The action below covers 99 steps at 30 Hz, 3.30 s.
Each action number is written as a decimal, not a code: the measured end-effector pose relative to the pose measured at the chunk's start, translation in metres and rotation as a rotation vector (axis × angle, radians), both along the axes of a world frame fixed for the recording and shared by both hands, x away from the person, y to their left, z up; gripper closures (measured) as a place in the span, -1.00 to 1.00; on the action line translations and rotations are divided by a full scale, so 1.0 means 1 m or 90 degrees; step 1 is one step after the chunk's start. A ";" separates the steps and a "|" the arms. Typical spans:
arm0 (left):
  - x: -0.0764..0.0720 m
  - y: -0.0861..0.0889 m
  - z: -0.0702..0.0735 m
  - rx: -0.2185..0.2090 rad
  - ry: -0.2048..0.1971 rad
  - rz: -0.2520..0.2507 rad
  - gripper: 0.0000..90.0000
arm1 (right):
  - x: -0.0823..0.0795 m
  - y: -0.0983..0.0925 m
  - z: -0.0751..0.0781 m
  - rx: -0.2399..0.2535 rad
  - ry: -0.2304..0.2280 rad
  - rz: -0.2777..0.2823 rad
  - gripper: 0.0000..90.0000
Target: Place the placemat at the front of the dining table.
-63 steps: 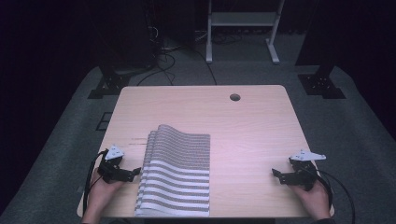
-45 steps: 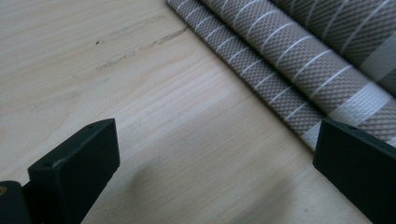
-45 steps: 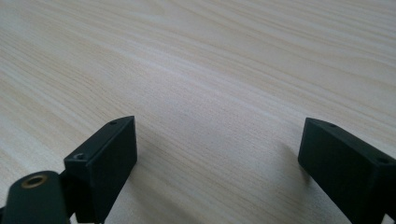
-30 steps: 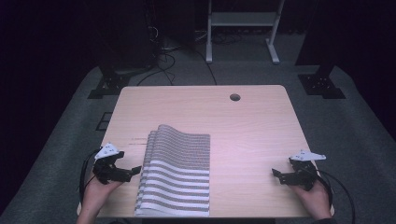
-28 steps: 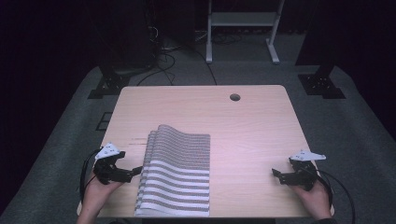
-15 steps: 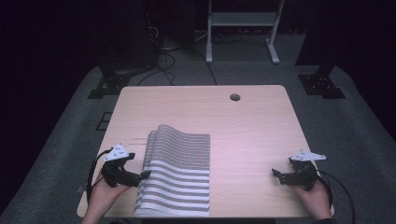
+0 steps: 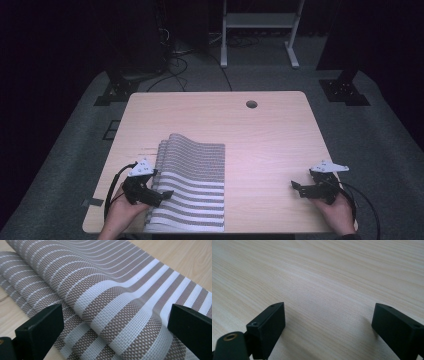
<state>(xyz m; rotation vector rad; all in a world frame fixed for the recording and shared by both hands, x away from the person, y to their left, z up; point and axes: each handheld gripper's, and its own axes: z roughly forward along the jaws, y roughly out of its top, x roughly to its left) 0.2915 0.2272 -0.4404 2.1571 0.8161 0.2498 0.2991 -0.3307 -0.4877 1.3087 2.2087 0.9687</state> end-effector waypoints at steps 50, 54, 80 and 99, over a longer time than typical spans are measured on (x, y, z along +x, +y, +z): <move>0.012 -0.007 0.003 0.010 0.072 0.022 0.82 | 0.000 0.000 0.000 0.000 0.000 0.000 -0.77; 0.017 -0.009 0.006 0.010 0.067 0.021 0.84 | 0.000 0.000 0.000 0.000 0.000 0.000 -0.77; 0.098 -0.038 0.027 0.021 0.023 0.047 0.94 | 0.000 0.000 0.000 0.000 0.000 0.000 -0.77; 0.129 -0.041 0.027 -0.014 0.009 0.081 -0.06 | 0.000 0.000 0.000 -0.001 0.000 0.000 -0.77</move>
